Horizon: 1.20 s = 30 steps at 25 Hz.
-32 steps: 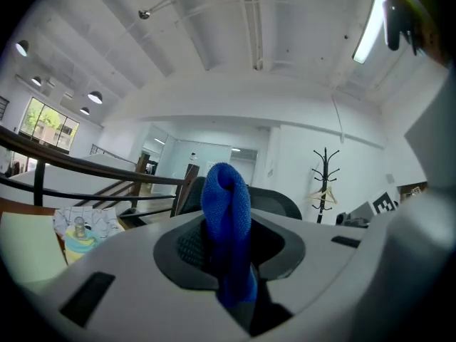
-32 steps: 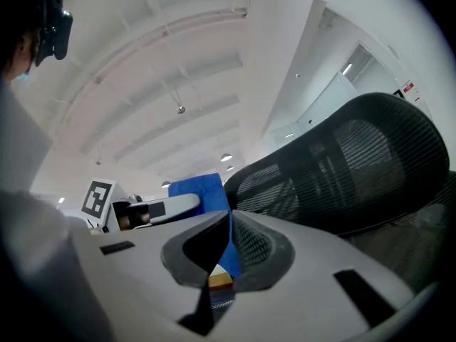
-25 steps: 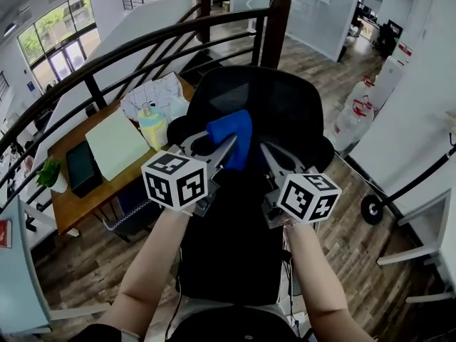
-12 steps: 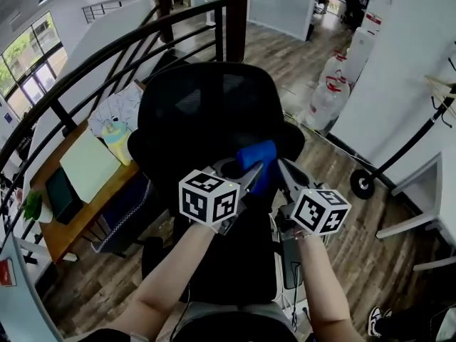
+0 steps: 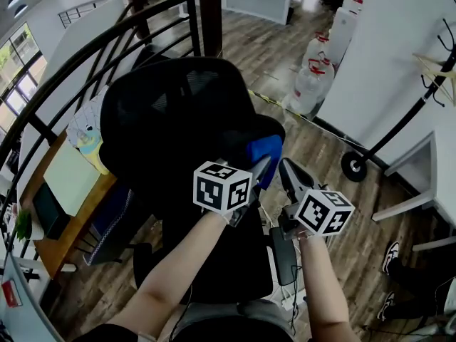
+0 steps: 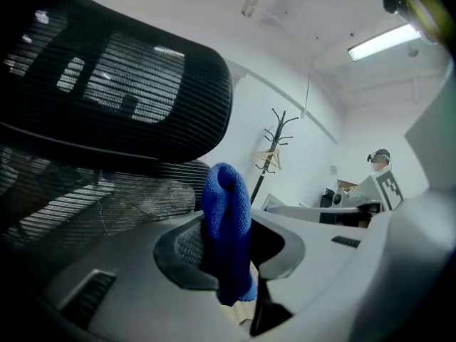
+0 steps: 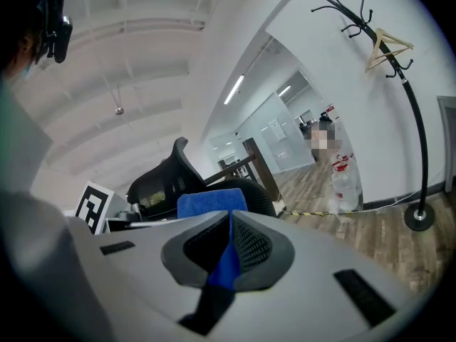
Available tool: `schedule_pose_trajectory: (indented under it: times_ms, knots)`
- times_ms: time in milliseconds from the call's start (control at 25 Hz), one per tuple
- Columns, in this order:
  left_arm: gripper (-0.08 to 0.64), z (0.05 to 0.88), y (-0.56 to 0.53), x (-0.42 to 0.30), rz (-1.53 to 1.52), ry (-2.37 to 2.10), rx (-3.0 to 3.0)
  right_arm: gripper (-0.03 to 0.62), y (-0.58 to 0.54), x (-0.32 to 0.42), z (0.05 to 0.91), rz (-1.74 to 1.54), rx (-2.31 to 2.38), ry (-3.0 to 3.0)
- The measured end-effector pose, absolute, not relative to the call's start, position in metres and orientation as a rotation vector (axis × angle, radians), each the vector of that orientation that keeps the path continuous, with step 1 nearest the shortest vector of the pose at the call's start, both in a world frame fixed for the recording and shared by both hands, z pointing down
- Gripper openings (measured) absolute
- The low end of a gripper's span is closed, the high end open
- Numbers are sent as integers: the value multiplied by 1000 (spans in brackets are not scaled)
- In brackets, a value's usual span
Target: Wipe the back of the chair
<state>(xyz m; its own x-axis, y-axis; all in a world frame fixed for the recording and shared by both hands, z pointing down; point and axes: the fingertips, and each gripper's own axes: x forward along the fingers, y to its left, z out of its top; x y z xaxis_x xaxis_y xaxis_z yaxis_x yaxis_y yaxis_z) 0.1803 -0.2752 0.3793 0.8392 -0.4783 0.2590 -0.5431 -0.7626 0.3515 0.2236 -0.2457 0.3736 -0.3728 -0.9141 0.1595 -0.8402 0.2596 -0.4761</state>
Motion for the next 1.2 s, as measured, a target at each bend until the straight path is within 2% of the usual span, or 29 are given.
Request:
schedule_pose_trajectory:
  times_ms: [520,1200]
  knots:
    - [103,404,-300,186,308,-810,2551,32,-245,237,392,-821,-1697,2304]
    - [103,403,-312,107,192,-946,2451,32,-266,169,398,-883,-1550,2415]
